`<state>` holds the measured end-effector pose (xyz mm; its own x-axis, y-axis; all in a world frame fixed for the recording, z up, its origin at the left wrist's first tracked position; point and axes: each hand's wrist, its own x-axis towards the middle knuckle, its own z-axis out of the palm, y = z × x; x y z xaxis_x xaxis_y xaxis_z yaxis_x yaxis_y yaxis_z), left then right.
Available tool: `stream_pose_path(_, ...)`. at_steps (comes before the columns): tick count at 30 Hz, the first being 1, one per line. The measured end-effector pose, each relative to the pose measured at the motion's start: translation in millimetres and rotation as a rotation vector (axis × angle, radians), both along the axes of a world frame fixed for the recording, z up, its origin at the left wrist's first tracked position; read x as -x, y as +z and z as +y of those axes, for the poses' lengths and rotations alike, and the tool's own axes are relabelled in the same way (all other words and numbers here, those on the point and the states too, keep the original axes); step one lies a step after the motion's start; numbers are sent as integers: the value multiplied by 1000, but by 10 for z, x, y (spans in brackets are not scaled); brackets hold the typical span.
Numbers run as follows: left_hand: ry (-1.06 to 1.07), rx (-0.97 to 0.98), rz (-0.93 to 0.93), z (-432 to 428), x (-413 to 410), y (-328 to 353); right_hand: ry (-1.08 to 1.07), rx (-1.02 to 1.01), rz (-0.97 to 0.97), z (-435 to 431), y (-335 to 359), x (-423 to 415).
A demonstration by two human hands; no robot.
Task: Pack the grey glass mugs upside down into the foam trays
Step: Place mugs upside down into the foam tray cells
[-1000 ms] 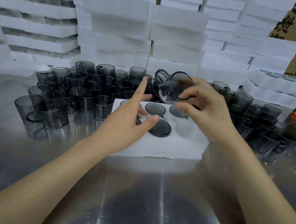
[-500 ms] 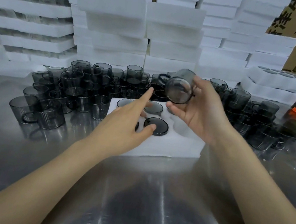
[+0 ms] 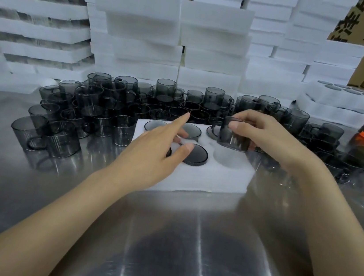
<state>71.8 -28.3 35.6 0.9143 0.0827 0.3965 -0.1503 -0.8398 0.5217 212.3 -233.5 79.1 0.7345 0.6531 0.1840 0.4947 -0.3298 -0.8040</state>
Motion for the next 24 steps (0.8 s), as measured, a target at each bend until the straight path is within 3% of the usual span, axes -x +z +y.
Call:
stream_pose_path(3,-6,106,6,5,-1,18,60,55,-26,-47,-15,-31)
stream_pose_path(7,0,99,11,-9,9,27,166,116,39,-51,-44,-44)
stream_pose_path(16,21,105,-17,-20,8,29,125,234,-52,56,-135,-81)
stream_pose_path(20,241,316,-175,94,-58,53,34,188,135,83,-127,-115)
stream_pose_path(24,373,417,-106,219,-115,28,98,69,136,-83,-143,-111)
